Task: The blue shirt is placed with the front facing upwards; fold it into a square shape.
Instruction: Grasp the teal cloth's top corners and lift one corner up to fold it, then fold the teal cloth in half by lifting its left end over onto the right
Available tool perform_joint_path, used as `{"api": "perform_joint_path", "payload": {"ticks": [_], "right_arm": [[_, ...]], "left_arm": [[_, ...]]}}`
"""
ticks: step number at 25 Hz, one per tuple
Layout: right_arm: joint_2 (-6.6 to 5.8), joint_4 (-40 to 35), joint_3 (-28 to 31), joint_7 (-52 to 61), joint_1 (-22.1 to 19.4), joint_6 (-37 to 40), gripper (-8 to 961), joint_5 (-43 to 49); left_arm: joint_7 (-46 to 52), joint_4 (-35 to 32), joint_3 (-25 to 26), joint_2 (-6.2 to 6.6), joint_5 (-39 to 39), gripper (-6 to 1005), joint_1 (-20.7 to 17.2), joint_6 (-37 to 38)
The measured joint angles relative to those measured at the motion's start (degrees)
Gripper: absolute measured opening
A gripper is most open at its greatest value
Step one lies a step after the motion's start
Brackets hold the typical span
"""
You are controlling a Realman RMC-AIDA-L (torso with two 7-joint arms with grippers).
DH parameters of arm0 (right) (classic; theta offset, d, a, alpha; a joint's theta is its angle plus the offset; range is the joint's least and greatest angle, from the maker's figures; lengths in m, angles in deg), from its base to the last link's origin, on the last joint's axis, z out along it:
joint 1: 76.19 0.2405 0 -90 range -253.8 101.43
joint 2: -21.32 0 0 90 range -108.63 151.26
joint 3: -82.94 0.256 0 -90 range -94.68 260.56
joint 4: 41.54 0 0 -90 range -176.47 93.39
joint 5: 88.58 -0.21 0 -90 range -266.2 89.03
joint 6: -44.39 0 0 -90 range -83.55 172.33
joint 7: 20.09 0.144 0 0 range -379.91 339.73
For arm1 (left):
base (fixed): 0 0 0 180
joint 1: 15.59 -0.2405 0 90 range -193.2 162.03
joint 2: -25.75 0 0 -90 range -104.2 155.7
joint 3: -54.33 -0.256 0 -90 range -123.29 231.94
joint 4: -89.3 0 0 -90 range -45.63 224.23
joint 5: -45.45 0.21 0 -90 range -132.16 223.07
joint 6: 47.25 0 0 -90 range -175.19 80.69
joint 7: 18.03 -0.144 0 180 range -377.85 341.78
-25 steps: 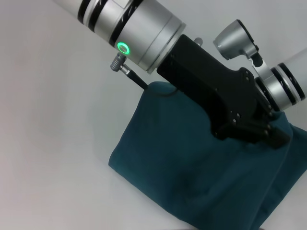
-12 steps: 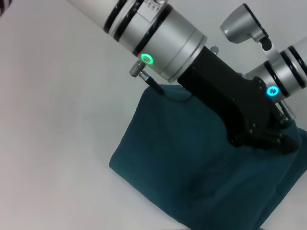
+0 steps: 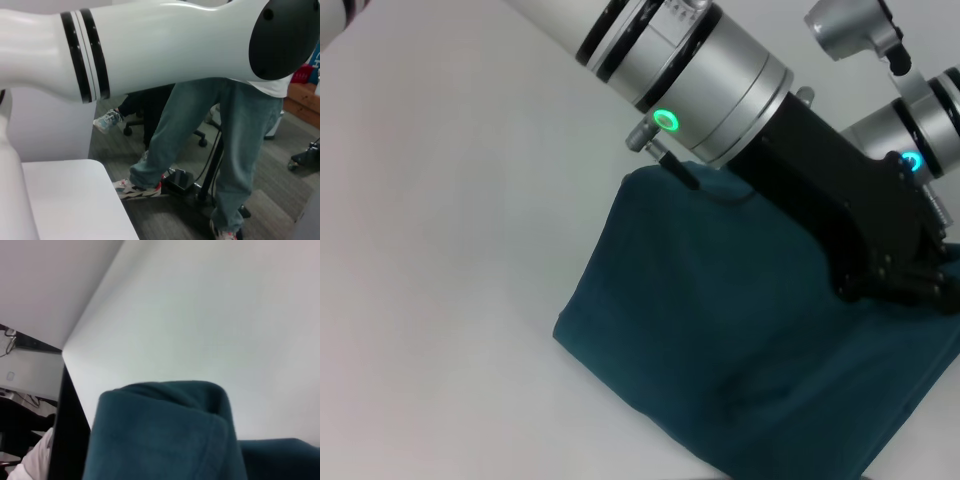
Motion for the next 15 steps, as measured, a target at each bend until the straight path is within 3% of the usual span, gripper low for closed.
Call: {"api": "perform_joint_path", "payload": {"ticks": [6,15], "right_arm": [[-0.61,-0.7,1.3,0.1,-0.2,1.9,27,0.0],[-2.00,-2.6,3.5,0.2,-1.7,3.2,28,0.0]], "left_arm": [[-2.1,-2.3,-3.0,0.00,-1.6,42,2.5,-4.6],[-3.4,-3.3,-8.3,0.00,-4.9,41,3.1,-11.1]]}}
